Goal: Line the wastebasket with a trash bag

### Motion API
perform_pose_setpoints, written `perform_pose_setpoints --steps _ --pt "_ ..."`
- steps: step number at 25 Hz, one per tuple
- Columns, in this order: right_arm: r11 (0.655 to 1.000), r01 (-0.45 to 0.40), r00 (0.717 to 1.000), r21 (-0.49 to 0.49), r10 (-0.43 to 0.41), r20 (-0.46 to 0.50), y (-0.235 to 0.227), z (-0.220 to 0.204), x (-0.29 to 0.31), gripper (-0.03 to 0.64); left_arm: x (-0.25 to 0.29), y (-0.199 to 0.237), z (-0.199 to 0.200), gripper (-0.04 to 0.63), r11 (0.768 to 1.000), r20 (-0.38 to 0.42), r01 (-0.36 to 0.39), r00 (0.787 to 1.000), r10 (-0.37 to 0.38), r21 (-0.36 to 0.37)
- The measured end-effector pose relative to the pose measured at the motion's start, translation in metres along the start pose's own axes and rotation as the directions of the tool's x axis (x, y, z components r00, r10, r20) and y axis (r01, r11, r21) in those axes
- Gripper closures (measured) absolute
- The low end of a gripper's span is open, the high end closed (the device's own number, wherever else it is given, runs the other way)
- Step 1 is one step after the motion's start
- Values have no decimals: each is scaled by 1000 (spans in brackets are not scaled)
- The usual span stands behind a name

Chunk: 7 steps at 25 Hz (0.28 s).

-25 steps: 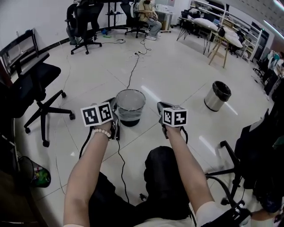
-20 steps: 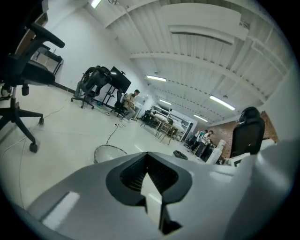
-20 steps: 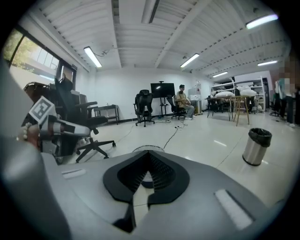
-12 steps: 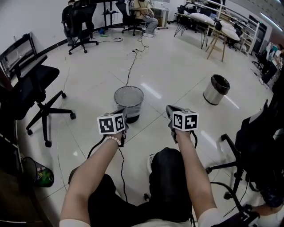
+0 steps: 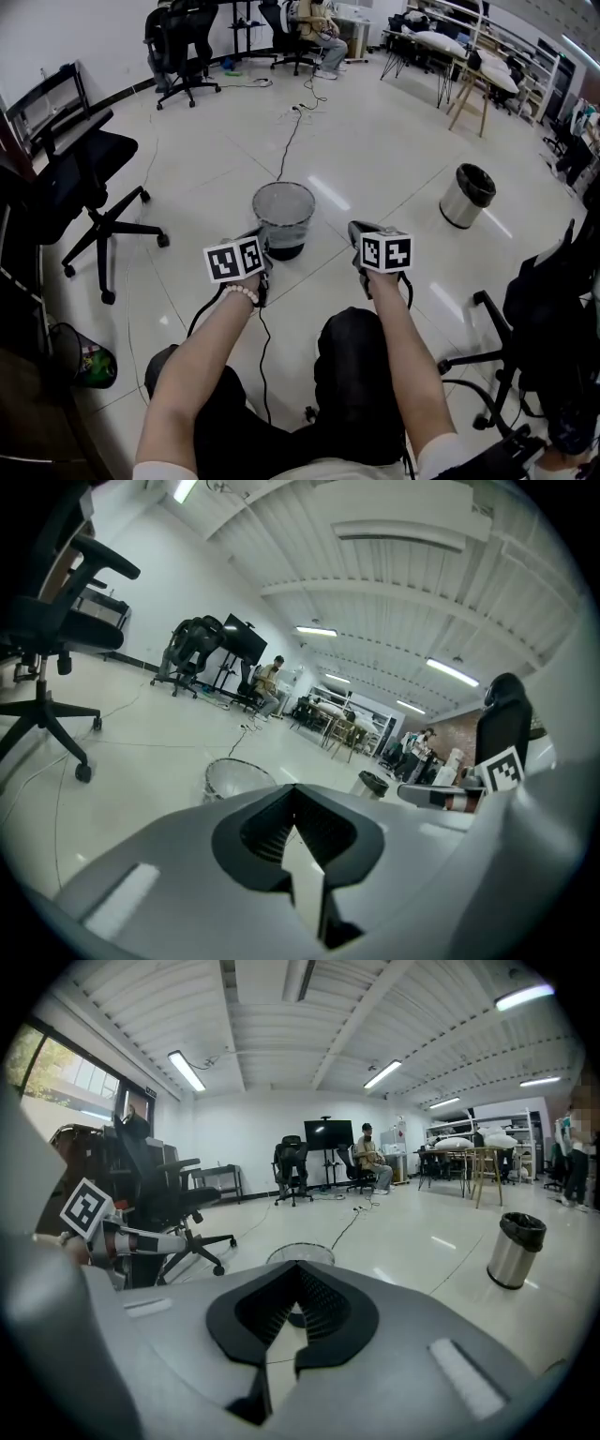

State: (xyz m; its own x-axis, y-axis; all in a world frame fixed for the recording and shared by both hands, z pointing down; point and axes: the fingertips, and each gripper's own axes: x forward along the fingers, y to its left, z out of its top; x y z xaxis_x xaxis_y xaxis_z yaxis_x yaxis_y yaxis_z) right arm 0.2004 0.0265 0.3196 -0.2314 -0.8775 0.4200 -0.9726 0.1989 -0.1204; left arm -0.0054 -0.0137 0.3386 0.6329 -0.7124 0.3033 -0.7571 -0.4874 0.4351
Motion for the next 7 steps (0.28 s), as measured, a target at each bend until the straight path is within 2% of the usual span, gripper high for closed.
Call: perform_pose_setpoints --steps 7 --pt "1000 6 1000 -8 -6 -7 -7 2 14 617 10 9 -2 584 1000 -17 -15 1000 14 -17"
